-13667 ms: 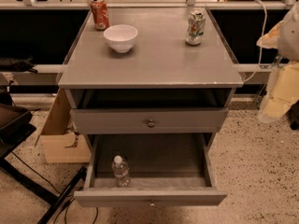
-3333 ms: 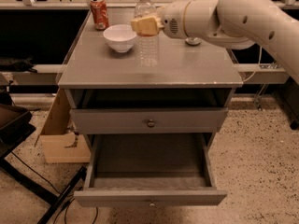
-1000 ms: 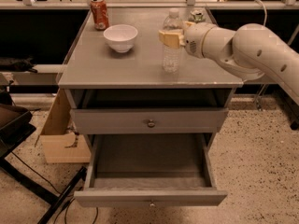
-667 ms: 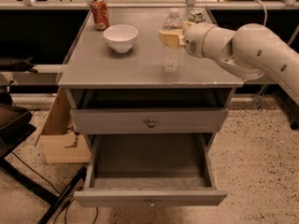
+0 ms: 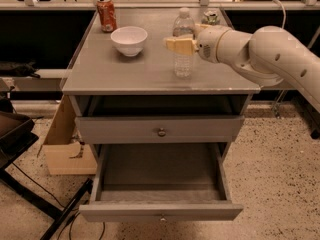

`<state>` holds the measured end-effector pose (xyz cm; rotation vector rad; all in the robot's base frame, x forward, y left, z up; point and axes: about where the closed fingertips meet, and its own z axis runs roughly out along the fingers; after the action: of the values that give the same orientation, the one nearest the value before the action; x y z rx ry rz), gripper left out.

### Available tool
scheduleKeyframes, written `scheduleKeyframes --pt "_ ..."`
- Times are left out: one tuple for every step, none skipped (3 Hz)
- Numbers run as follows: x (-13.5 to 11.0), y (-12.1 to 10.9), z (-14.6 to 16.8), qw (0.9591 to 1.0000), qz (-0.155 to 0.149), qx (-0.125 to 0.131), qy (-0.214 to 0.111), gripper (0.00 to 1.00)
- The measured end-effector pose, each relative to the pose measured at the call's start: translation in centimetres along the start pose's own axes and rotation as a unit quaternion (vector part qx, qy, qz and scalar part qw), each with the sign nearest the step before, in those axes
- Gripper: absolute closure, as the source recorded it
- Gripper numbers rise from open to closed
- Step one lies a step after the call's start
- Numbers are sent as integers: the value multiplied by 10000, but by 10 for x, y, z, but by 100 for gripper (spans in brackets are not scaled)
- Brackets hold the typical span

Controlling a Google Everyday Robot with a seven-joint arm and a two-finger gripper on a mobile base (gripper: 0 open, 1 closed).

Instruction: Pick water bottle from middle drawer and place on counter

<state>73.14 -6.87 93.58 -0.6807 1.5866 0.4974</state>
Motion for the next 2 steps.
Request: scheduleKeyframes --pt "0 0 0 10000 0 -1 0 0" --pt "0 0 0 10000 0 -1 0 0"
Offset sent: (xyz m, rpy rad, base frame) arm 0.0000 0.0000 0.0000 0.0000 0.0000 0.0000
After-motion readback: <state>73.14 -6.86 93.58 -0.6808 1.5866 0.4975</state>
